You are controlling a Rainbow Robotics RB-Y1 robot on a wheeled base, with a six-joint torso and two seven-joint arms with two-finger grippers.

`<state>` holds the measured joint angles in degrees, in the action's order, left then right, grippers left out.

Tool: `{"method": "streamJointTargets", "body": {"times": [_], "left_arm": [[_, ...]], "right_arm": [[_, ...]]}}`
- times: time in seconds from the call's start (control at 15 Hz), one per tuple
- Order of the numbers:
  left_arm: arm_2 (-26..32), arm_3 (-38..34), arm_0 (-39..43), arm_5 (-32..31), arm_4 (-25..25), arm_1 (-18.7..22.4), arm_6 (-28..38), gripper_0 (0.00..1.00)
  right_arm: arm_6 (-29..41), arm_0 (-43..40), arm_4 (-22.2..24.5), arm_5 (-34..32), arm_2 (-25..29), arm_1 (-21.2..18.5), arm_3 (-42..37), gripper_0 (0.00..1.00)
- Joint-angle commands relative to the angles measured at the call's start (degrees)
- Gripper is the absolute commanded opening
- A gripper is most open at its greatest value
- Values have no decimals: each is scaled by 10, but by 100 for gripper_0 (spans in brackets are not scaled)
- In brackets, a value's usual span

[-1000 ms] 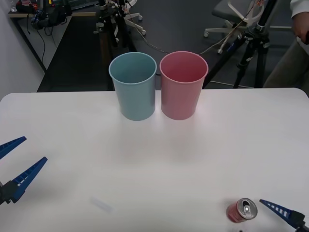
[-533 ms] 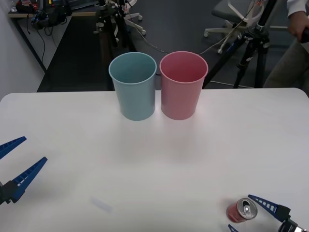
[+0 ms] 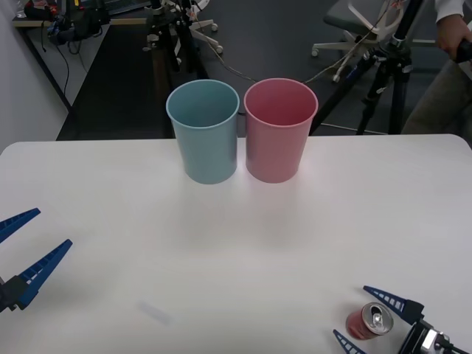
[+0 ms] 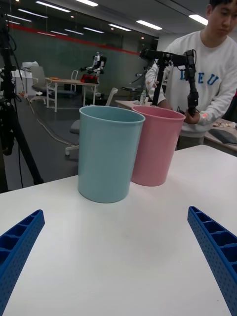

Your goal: Grasp the object on the table and drop it into the matching bin: aluminum can to the light blue bin, PET bottle to the pink bin.

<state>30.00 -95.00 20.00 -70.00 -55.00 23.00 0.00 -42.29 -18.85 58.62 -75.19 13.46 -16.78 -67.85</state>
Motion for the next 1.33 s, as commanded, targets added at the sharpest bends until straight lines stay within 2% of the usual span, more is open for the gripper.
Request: {"method": "streamJointTargets", "body": {"times": [0.07,0.13,0.2,0.27,0.93,1.07,1.33], "left_arm": [[0,0,0,0,0,0,0,100],[0,0,0,0,0,0,0,100],[0,0,0,0,0,0,0,100],[0,0,0,0,0,0,0,100],[0,0,0,0,0,0,0,100],[0,0,0,0,0,0,0,100],[0,0,0,0,0,0,0,100]], "right_arm": [[1,3,0,1,-4,0,0,100],[1,3,0,1,-4,0,0,90],[1,2,0,1,-4,0,1,4],[1,2,0,1,-5,0,1,0],[6,3,-3,-6,-7,0,-4,0],[19,3,-5,-6,-4,0,-26,0],[96,-6,-4,18,-8,0,-114,0]]}}
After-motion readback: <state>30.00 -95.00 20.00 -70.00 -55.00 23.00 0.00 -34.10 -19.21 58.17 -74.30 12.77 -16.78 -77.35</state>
